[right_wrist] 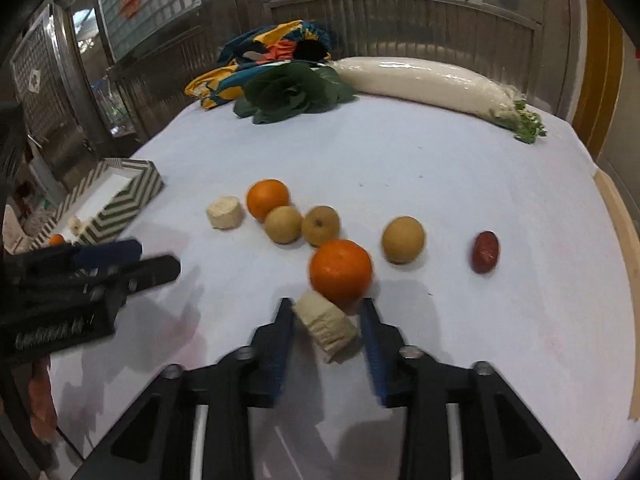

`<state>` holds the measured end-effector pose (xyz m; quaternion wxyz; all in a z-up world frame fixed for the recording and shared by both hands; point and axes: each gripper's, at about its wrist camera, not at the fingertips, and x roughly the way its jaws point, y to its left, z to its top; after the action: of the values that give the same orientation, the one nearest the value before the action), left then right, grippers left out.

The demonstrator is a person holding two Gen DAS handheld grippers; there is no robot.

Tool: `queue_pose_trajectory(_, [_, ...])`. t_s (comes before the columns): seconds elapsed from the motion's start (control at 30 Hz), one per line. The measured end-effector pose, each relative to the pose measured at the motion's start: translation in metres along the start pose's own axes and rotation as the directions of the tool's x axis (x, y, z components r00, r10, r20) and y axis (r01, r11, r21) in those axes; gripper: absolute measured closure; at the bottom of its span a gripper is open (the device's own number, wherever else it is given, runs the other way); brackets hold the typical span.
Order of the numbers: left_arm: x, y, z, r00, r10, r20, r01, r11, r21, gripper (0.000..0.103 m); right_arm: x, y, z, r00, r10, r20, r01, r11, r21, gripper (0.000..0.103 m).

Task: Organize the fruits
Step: 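Grasp a square beige chunk with the right tool while the left tool grasps a round beige slice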

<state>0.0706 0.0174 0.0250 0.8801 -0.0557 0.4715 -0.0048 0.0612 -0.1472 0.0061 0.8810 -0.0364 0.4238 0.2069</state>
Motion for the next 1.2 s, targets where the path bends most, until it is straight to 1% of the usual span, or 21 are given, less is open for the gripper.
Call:
queue_pose_trajectory(0.1, [0.009,0.000,0.008,1.000,0.000,-0.005,0.000,1.000,-0.001,0.047,-0.007,-0.007,-0.004,1.000,0.024,0.003,-0.024,1.000,0.008,0.073])
queue_pose_trajectory(0.2, [0.020,-0.001,0.017,1.000,0.014,-0.005,-0.014,1.000,0.002,0.047,-0.013,-0.016,-0.004,0.998,0.061,0.017,-0.062,0.997,0.048,0.073])
queue_pose_trajectory(0.33, [0.034,-0.007,0.026,0.999,0.034,-0.007,-0.034,0.999,0.030,0.047,-0.015,-0.017,-0.004,0.997,0.072,0.020,-0.073,0.996,0.053,0.073])
queue_pose_trajectory(0.53, [0.043,-0.009,0.036,1.000,0.014,0.020,-0.015,1.000,0.018,0.048,-0.014,-0.017,-0.003,0.997,0.079,0.013,-0.080,0.995,0.056,0.073])
queue_pose_trajectory(0.57, [0.042,-0.008,0.035,1.000,0.012,0.023,-0.013,1.000,0.019,0.050,-0.014,-0.017,-0.003,0.997,0.079,0.011,-0.079,0.995,0.055,0.073])
queue_pose_trajectory(0.63, [0.040,-0.007,0.033,1.000,0.015,0.024,-0.015,1.000,0.019,0.061,-0.014,-0.017,-0.003,0.997,0.079,0.009,-0.080,0.995,0.058,0.073])
queue_pose_trajectory(0.67, [0.039,-0.006,0.032,1.000,0.009,0.023,-0.010,1.000,0.017,0.074,-0.013,-0.018,-0.003,0.997,0.080,0.006,-0.080,0.995,0.057,0.073])
queue_pose_trajectory(0.7, [0.037,-0.004,0.030,1.000,-0.003,0.017,0.003,1.000,0.011,0.078,-0.012,-0.017,-0.004,0.997,0.079,0.003,-0.079,0.995,0.057,0.073])
queue_pose_trajectory(0.8, [0.031,-0.003,0.025,1.000,0.000,0.012,0.000,1.000,0.011,0.078,-0.011,-0.015,-0.006,0.996,0.087,0.003,-0.087,0.995,0.052,0.073])
queue_pose_trajectory(0.93, [0.018,0.000,0.014,0.999,-0.035,-0.003,0.035,0.999,-0.004,0.078,-0.015,-0.007,-0.010,0.993,0.114,0.012,-0.115,0.992,0.050,0.073])
queue_pose_trajectory(1.03, [0.007,-0.001,0.002,1.000,-0.031,0.000,0.031,0.999,0.008,0.078,-0.022,0.005,-0.013,0.993,0.114,0.020,-0.114,0.993,0.033,0.073])
queue_pose_trajectory(1.1, [0.000,0.001,-0.008,0.999,-0.038,-0.006,0.038,0.999,0.011,0.078,-0.026,0.012,-0.016,0.995,0.096,0.027,-0.096,0.995,0.023,0.073])
queue_pose_trajectory(1.2, [-0.010,0.003,-0.022,1.000,-0.024,-0.002,0.024,0.999,0.027,0.078,-0.033,0.021,-0.023,0.996,0.085,0.036,-0.086,0.996,0.023,0.073])
